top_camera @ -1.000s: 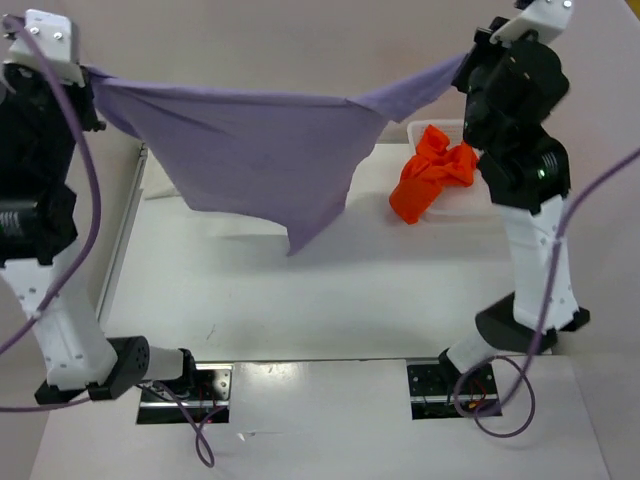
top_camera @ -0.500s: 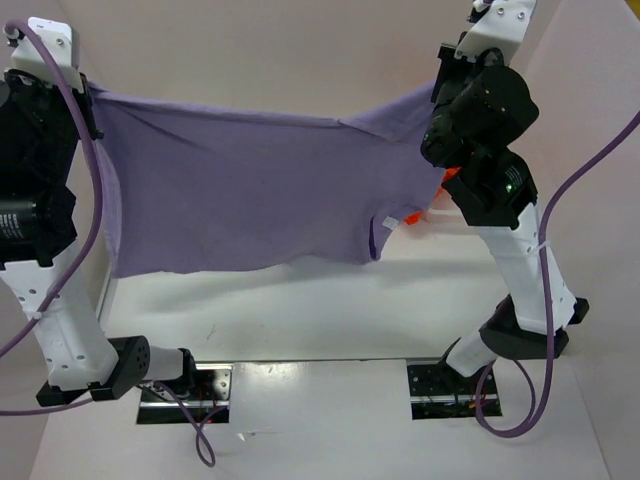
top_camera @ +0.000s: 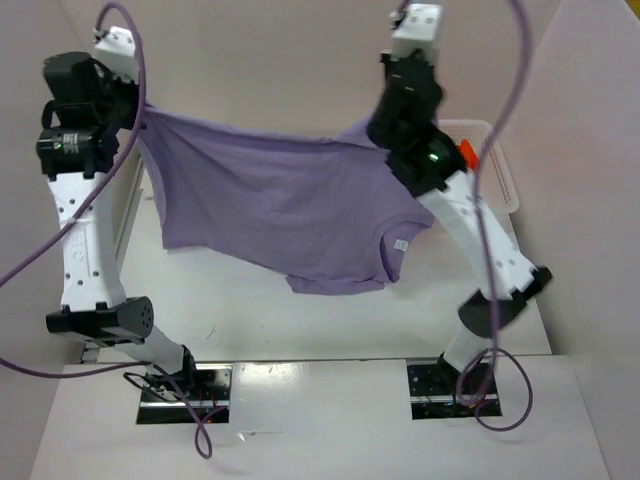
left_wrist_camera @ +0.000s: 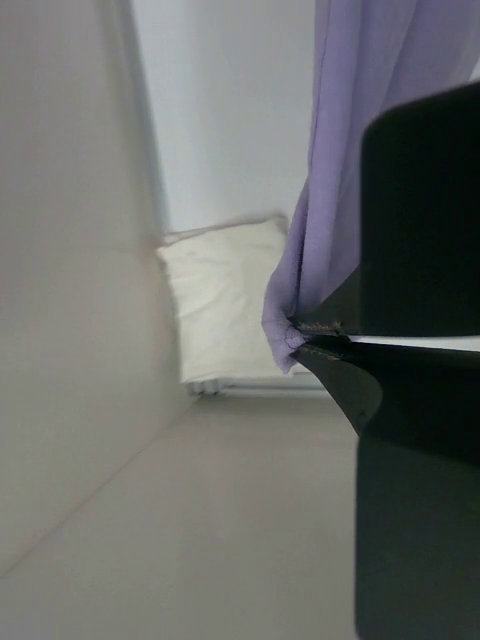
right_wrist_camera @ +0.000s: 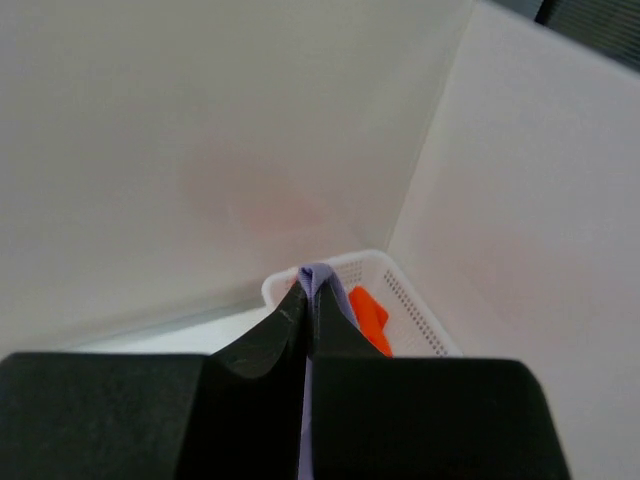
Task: Fold and stack the t-shirts
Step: Flatten out the tshirt
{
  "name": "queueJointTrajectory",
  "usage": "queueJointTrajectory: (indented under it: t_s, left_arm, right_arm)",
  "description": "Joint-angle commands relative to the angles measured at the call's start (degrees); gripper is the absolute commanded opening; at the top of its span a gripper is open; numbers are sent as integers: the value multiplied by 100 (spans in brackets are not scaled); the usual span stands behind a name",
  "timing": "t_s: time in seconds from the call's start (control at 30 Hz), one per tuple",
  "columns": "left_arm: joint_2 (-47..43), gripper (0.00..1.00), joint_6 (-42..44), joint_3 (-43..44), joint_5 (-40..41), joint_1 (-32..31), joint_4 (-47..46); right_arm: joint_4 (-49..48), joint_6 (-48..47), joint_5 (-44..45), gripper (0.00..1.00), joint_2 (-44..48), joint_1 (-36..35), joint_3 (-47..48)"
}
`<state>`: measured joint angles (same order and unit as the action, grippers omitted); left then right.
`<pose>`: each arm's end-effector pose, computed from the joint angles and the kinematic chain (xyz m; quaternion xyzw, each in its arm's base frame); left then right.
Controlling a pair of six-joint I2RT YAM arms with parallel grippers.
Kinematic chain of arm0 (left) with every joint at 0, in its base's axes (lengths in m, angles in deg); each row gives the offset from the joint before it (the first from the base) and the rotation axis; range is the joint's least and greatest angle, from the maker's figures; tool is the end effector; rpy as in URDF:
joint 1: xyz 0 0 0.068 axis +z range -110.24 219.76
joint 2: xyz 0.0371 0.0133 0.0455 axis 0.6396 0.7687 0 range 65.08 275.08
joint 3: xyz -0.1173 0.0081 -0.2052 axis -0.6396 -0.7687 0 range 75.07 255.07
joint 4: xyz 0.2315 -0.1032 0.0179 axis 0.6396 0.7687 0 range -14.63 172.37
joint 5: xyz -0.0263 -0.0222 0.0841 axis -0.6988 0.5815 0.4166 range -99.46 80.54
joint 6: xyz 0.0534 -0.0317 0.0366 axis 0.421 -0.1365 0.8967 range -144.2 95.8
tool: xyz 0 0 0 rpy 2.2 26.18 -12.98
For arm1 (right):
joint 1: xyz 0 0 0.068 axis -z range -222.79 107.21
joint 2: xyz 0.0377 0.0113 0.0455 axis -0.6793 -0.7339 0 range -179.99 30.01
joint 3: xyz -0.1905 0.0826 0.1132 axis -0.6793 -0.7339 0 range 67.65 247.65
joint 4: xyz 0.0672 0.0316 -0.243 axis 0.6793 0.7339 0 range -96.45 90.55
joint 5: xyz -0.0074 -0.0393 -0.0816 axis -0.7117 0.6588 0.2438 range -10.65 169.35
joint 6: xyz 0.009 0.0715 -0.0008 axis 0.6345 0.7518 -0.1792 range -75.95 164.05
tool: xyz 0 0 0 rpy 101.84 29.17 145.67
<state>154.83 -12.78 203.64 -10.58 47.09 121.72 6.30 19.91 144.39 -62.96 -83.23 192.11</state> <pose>0.2964 0.0369 0.5176 0.0333 0.7512 0.1001 0.6515 0.2606 0.1513 0.5463 0.1070 0.6487 -0.2128 0.7228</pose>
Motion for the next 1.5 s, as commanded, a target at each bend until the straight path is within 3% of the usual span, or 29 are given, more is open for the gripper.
queueJointTrajectory:
  t_s: [0.0, 0.2, 0.4, 0.47, 0.5, 0.53, 0.57, 0.6, 0.63, 0.83, 0.9, 0.93, 0.97, 1.0, 1.1, 1.13, 1.17, 1.3, 1.4, 1.47]
  left_arm:
    - [156, 0, -202, -692, -134, 49, -547]
    - [1051, 0, -324, -1089, -134, 49, -1268]
    - [3052, 0, -719, 754, -81, 49, -1181]
    - [3528, 3, -720, 1386, 103, -65, -1233]
    - [3653, 31, -668, 1520, 191, -65, -1286]
    - [3759, 53, -615, 1635, 253, -135, -1286]
    - [3838, 77, -615, 1705, 358, -136, -1286]
    - [3891, 92, -615, 1706, 411, -188, -1286]
    - [3892, 100, -615, 1706, 411, -188, -1286]
    - [2962, 100, -448, 759, 343, 83, -935]
    - [2382, 100, -335, -13, 210, 302, -768]
    - [2119, 100, -142, -452, 209, 365, -768]
    - [1498, 100, -44, -1587, 209, 426, -959]
    - [1162, 100, 61, -2199, 209, 479, -1100]
    - [114, 100, 308, -3669, 332, 541, -1330]
    - [-175, 98, 308, -4343, 332, 619, -1330]
    - [-273, 95, 308, -4628, 332, 733, -1330]
    - [-415, 78, 238, -5763, 218, 1164, -1681]
    - [-30, 76, 115, -6011, 78, 1227, -1988]
    - [190, 81, -25, -6011, -71, 1227, -2112]
  right_arm:
    - [753, 848, -491, 0, -1046, 378, 268]
    - [1818, 2052, -1527, 0, -3129, 1318, 2359]
    - [1818, 2186, -2036, 0, -3931, 1715, 2776]
    - [1818, 2186, -2493, 19, -4001, 1812, 2837]
    - [1818, 2186, -2792, 36, -4071, 1882, 2838]
    - [1818, 2186, -2925, 72, -4071, 1883, 2838]
    - [1871, 2186, -3039, 83, -4071, 1883, 2899]
    - [1932, 2186, -3128, 90, -4071, 1883, 2899]
    - [1994, 2255, -3294, 99, -4010, 1883, 2899]
    - [2537, 2624, -3524, 99, -2948, 1830, 2559]
    - [2714, 2703, -3586, 99, -2370, 1716, 2198]
    - [2950, 2704, -3586, 99, -2192, 1542, 1735]
    - [3091, 2826, -3586, 99, -2043, 1444, 1478]
    - [3241, 2914, -3507, 99, -1763, 1339, 1180]
    - [3532, 3362, -3182, 97, -1331, 891, -348]
    - [3367, 3459, -3181, 97, -955, 654, -1249]
    - [3261, 3730, -3112, 96, -769, 548, -2015]
    - [2725, 4531, -3979, 93, 320, 406, -3426]
    - [2372, 4918, -4244, 92, 437, 406, -4402]
    - [2241, 5129, -4306, 92, 324, 458, -4902]
